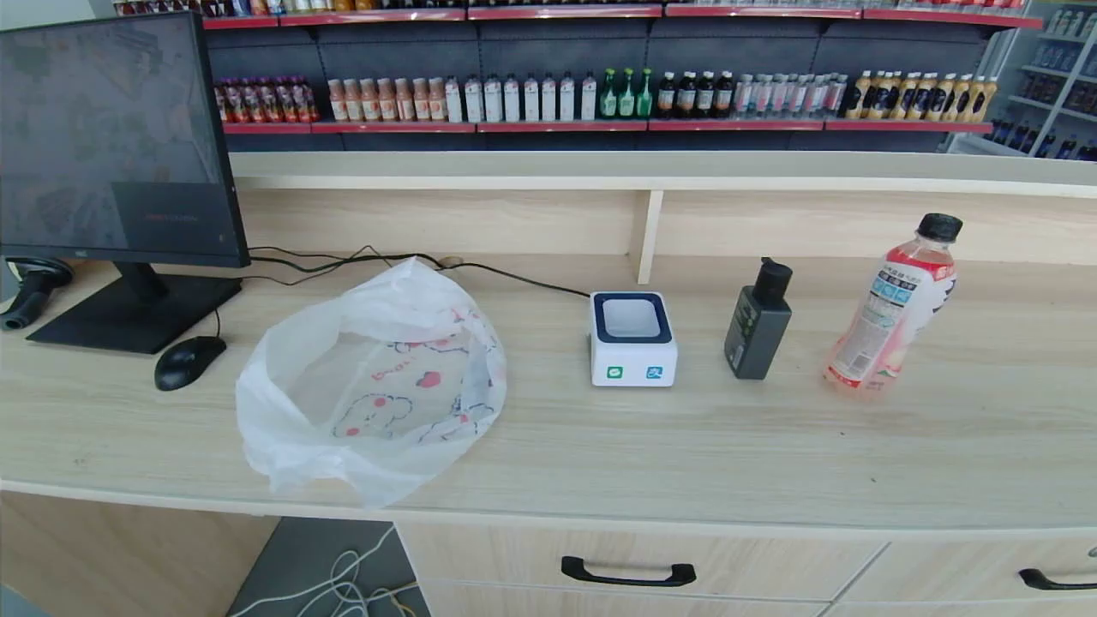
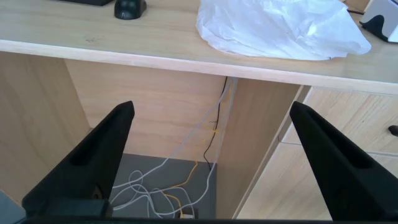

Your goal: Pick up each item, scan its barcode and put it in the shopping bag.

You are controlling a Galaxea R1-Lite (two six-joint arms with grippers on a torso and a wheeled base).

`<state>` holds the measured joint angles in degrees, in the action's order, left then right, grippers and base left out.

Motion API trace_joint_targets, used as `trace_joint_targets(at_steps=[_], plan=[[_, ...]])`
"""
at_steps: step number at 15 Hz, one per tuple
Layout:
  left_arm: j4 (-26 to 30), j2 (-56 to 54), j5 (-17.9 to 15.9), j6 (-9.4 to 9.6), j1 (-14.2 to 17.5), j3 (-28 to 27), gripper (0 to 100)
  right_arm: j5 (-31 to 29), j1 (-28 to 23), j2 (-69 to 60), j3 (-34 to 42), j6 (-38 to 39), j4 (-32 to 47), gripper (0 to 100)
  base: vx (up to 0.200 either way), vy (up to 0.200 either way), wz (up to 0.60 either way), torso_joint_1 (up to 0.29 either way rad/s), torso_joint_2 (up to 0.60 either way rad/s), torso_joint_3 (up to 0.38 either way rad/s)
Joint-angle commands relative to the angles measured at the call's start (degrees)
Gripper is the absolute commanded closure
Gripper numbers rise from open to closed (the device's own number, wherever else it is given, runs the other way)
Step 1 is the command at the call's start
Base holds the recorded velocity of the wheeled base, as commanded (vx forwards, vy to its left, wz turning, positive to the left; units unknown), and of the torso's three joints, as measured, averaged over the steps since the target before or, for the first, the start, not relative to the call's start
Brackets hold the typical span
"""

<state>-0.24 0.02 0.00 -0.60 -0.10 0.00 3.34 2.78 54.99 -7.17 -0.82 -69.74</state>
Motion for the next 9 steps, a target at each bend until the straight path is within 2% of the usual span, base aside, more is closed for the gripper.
trace_joint_targets(at_steps=[1,4,6,7,8,9], plan=[[0.0,0.0,0.0,-0.02,0.0,0.0,0,0.0,2.8,23.0,-4.3,0.2,-13.3,100,0.000,0.000,0.00,0.000,0.00,0.000],[0.0,0.0,0.0,-0.02,0.0,0.0,0,-1.4,8.6,29.6,-8.3,-2.2,-14.5,100,0.000,0.000,0.00,0.000,0.00,0.000],[0.0,0.0,0.0,0.16,0.0,0.0,0,-3.5,14.4,33.7,-11.0,-2.3,-14.5,100,0.000,0.000,0.00,0.000,0.00,0.000],[0.0,0.0,0.0,0.16,0.0,0.0,0,-4.0,15.4,34.4,-11.3,-2.3,-14.5,100,0.000,0.000,0.00,0.000,0.00,0.000],[0.0,0.0,0.0,0.25,0.0,0.0,0,-7.0,18.1,37.9,-12.6,-2.3,-14.5,100,0.000,0.000,0.00,0.000,0.00,0.000],[0.0,0.0,0.0,0.25,0.0,0.0,0,-8.7,18.8,40.6,-16.4,-2.2,-14.5,100,0.000,0.000,0.00,0.000,0.00,0.000]])
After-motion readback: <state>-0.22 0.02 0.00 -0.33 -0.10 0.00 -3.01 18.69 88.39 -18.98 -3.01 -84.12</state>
